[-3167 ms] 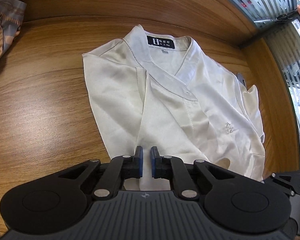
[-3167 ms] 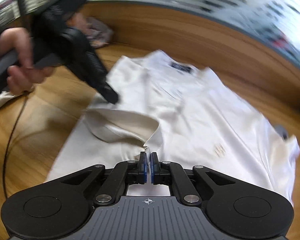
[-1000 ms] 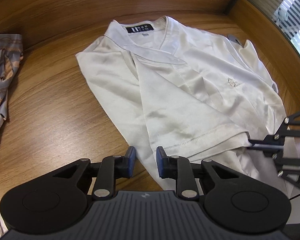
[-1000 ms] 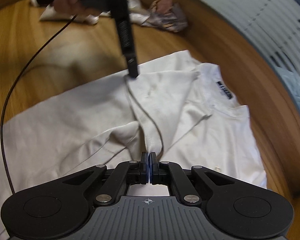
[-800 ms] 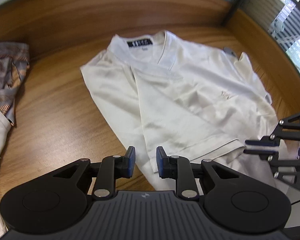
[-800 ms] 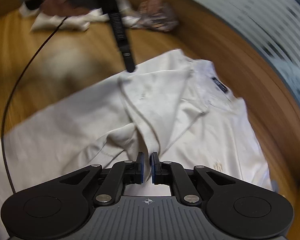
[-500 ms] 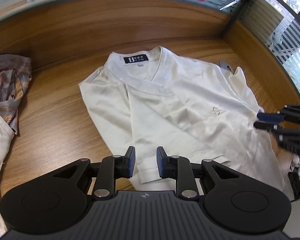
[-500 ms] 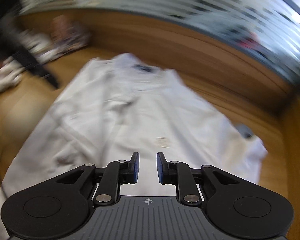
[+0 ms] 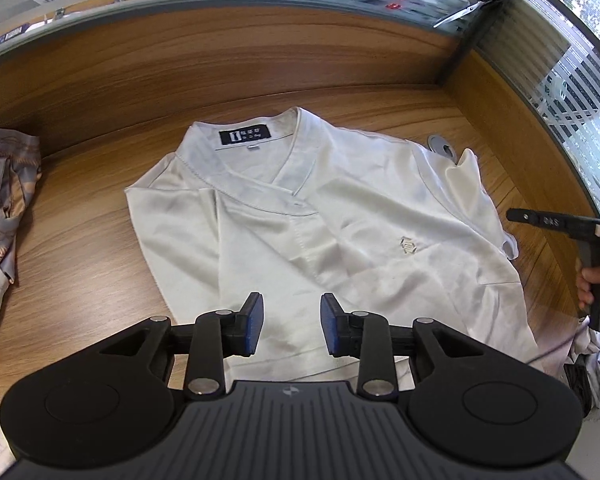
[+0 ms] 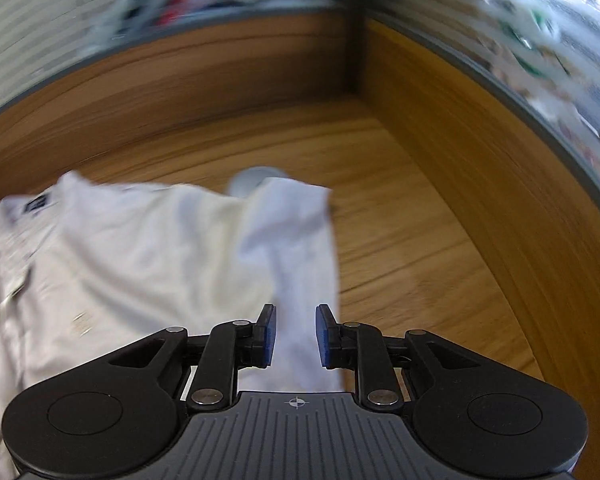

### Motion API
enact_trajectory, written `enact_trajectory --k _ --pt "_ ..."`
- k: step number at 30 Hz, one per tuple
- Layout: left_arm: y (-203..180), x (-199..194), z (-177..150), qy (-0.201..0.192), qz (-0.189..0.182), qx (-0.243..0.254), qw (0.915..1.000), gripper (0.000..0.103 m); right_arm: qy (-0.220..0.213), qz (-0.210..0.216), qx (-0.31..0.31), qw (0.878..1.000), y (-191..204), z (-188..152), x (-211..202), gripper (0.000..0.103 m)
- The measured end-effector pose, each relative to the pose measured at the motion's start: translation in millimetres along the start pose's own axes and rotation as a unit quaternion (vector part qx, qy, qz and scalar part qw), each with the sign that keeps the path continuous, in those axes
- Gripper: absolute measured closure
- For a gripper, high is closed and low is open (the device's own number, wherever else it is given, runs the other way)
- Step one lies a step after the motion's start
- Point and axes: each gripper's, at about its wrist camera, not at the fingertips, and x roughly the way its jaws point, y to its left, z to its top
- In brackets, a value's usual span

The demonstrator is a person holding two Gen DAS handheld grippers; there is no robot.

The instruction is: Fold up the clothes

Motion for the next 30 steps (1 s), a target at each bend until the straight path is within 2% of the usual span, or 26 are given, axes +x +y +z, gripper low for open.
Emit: enact_trajectory --k 2,3,10,15,16,18,20,24,30 --pt "-4 2 2 0.002 0.001 0.0 1.0 0.064 -0.002 -0.007 0.013 1.0 -8 4 12 0.065" --pt "-6 3 2 0.003 0.002 0.0 1.0 0.064 -0.001 -0.009 0.018 1.0 -11 6 18 0.063" --pt "-16 8 6 0.014 0.005 0.001 0.9999 0.062 0.005 -0.004 0.027 1.0 -14 18 50 0.059" --pt "-17 8 7 0.015 0.004 -0.004 0.9999 0.062 0.001 -0.005 -0.005 1.0 0 17 58 0.06" --pt "-17 8 7 0.015 0.003 -0.007 0.9999 0.062 -0.001 -0.002 -0.009 1.0 2 16 58 0.065" --pt "-16 7 8 0.015 0.0 -0.015 0.9998 0.062 -0.005 0.006 -0.018 1.0 7 16 58 0.085" --pt "-16 6 9 0.013 -0.002 -0.019 0.9997 0.062 -0.005 0.012 -0.029 1.0 13 15 59 0.098" --pt "-14 1 11 0.004 -0.008 -0.029 0.9995 0.062 -0.025 0.009 -0.029 0.999 22 18 47 0.099" --pt "-9 -9 15 -0.013 -0.03 -0.061 0.9976 0.06 -0.078 0.043 -0.044 0.995 58 20 -11 0.099"
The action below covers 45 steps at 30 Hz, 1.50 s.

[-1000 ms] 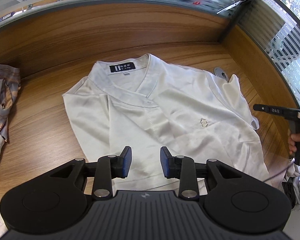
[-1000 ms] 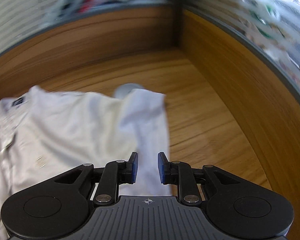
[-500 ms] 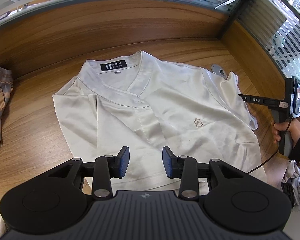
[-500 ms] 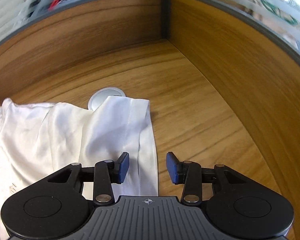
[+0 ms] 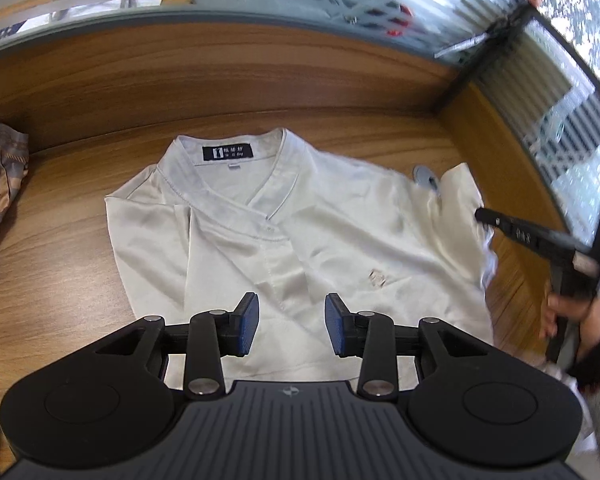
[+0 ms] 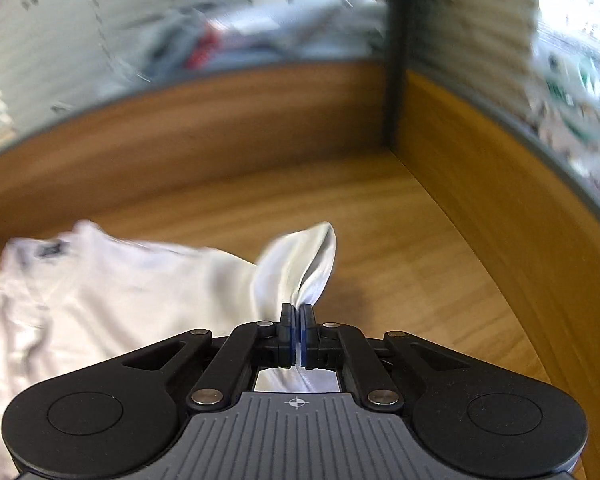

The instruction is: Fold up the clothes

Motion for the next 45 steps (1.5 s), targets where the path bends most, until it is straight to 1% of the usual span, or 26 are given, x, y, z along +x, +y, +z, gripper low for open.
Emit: enact_trajectory --k 3,6,9,11,14,16,17,18,19,20,21,28,36,41,45 --pt "0 -3 3 -0.004 -0.01 -0.014 0.9998 0.059 -0.011 0.029 -0.023 0.999 33 0 -22 0.099" --pt "-1 -5 3 -0.007 -0.015 -0.02 0.9997 0.057 -0.006 0.062 -0.048 0.997 70 -8 -34 0.099" --pt "0 -8 1 -0.009 -0.014 -0.02 0.9997 0.056 0.001 0.08 -0.074 0.994 103 -19 -34 0.099" --pt "1 -10 -1 -0.01 -0.011 -0.02 0.9997 0.056 0.008 0.095 -0.074 0.993 122 -26 -29 0.098" --pt "4 -12 -3 -0.013 -0.006 -0.024 0.9996 0.056 0.016 0.108 -0.073 0.991 144 -35 -22 0.098" --pt "6 -12 -4 -0.014 0.001 -0.025 0.9996 0.056 0.028 0.111 -0.073 0.991 154 -41 -20 0.095" --pt "7 -12 -4 -0.015 0.006 -0.024 0.9996 0.056 0.029 0.114 -0.075 0.99 158 -44 -22 0.095" --pt "7 -11 -5 -0.016 0.01 -0.022 0.9996 0.056 0.028 0.118 -0.077 0.99 159 -47 -26 0.092" --pt "8 -10 -5 -0.016 0.013 -0.02 0.9996 0.056 0.024 0.119 -0.079 0.989 159 -50 -33 0.09" --pt "8 -9 -5 -0.016 0.016 -0.018 0.9996 0.056 0.021 0.118 -0.08 0.99 159 -53 -40 0.083" --pt "8 -6 -5 -0.015 0.018 -0.016 0.9996 0.056 0.017 0.117 -0.08 0.99 158 -55 -47 0.08" --pt "1 21 -7 -0.006 0.032 0.017 0.9993 0.056 0.025 0.089 -0.057 0.994 130 -84 -93 0.08" --pt "-12 63 -4 -0.001 0.027 0.049 0.9984 0.056 0.049 0.019 -0.012 0.999 89 -144 -140 0.08" --pt "-20 86 -2 0.0 0.049 0.053 0.9974 0.056 0.065 -0.034 0.014 0.997 56 -185 -164 0.08" --pt "-24 98 -2 -0.001 0.057 0.046 0.9973 0.056 0.073 -0.071 0.032 0.994 28 -211 -180 0.08"
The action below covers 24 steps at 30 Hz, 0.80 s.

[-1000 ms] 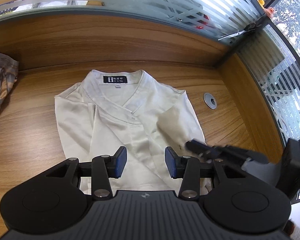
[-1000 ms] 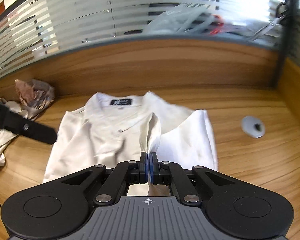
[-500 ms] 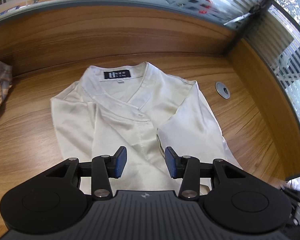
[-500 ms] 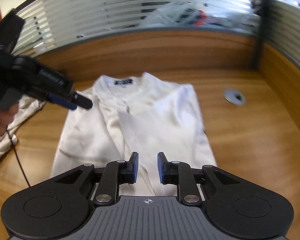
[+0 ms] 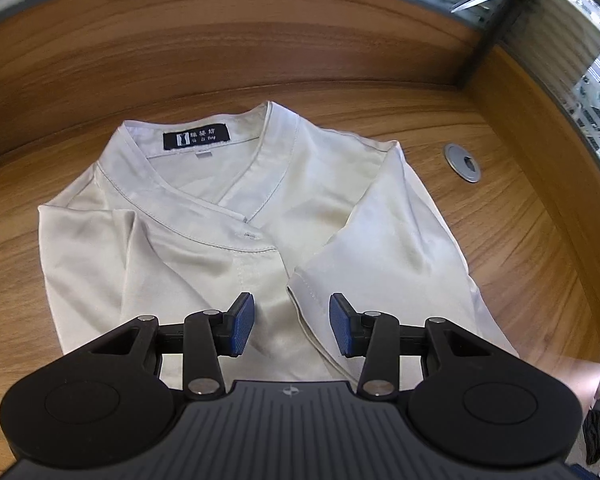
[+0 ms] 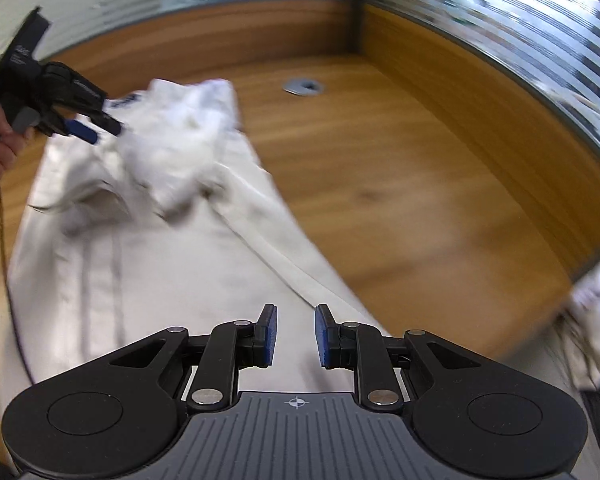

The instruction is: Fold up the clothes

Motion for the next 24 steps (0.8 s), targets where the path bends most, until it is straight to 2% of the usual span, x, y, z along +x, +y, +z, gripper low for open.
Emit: enact_trajectory --k 2,7,10,22,23,24 --pt "-3 2 0 -0.004 0.002 0.002 1.0 0.056 0.005 -0.012 0.005 1.0 -15 -10 -2 0.08" --pt "-9 6 1 -0.011 0.001 0.002 0.9999 0.057 0.006 -0.003 0.031 0.999 -57 -24 -3 0.078" --pt "-10 8 1 -0.009 0.005 -0.007 0.9999 0.057 0.008 0.008 0.026 1.0 -72 -25 4 0.068" --pt "-12 14 1 -0.011 0.039 -0.022 0.9989 0.058 0.024 0.064 -0.029 0.997 -83 -26 27 0.068" --pt "-12 15 1 -0.011 0.038 -0.024 0.9989 0.061 0.025 0.066 -0.029 0.997 -83 -26 27 0.069" --pt "-12 15 1 -0.011 0.035 -0.022 0.9991 0.071 0.024 0.068 -0.028 0.997 -83 -26 28 0.075"
